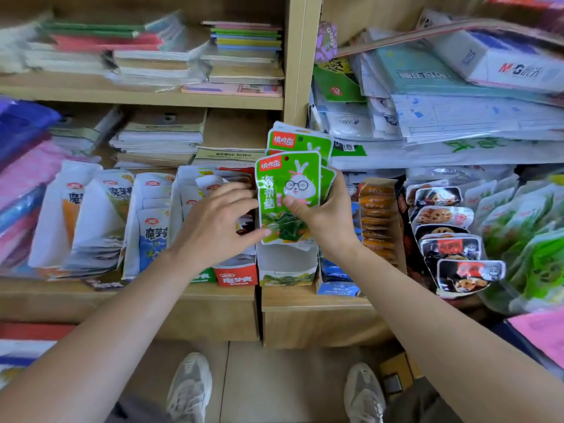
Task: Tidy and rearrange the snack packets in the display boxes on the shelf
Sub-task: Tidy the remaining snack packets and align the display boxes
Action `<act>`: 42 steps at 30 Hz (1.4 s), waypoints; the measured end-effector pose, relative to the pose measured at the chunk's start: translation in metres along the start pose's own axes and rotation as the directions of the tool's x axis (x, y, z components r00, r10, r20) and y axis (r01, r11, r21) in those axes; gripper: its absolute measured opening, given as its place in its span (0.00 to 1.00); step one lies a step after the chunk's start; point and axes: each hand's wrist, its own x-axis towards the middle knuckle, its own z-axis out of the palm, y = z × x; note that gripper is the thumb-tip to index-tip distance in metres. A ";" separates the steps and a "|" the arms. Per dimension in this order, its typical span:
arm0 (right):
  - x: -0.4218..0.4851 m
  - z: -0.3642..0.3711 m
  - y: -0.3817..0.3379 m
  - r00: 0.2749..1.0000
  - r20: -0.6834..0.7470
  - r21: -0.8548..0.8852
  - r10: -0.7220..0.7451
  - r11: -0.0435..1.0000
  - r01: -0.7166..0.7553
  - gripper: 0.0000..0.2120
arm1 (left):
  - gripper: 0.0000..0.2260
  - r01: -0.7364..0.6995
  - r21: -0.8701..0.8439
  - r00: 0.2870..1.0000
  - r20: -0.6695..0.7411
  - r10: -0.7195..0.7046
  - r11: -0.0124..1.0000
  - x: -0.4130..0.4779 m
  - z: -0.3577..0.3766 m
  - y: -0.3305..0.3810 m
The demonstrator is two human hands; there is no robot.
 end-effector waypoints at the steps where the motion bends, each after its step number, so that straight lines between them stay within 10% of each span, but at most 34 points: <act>1: -0.002 0.000 0.002 1.000 0.014 -0.013 0.007 1.000 -0.007 0.28 | 0.23 0.023 -0.036 0.999 -0.038 -0.024 0.999 -0.001 0.000 0.000; 4: -0.005 -0.003 0.008 0.995 0.096 -0.101 0.005 0.995 0.005 0.29 | 0.19 0.125 -0.168 0.984 -0.108 -0.144 0.978 -0.002 -0.002 0.010; 9: -0.014 -0.012 0.023 0.943 0.330 -0.335 -0.027 0.931 0.144 0.27 | 0.40 0.277 -0.372 0.937 -0.100 -0.335 0.886 0.008 -0.005 0.023; 13: -0.016 -0.025 0.019 0.925 0.374 -0.523 -0.066 0.809 0.269 0.29 | 0.44 0.271 -0.182 0.957 -0.050 -0.284 0.945 0.014 -0.006 0.025; 22: -0.010 -0.055 0.002 0.931 0.344 -0.682 -0.121 0.649 0.336 0.35 | 0.12 0.059 -0.036 0.998 0.025 -0.059 0.998 0.013 0.004 0.022; 27: -0.009 -0.054 0.013 0.918 0.381 -0.828 -0.108 0.403 0.391 0.35 | 0.24 0.039 0.124 0.996 0.075 -0.049 0.991 0.010 0.005 0.025; 33: 0.000 -0.057 0.011 0.934 0.308 -0.798 -0.180 0.486 0.357 0.38 | 0.21 0.031 0.134 0.999 -0.019 -0.029 0.990 0.010 0.004 0.030; 42: 0.031 -0.053 0.014 0.938 0.347 -0.884 -0.023 0.327 0.335 0.38 | 0.18 0.169 0.417 0.985 -0.031 -0.171 0.893 0.031 0.015 0.042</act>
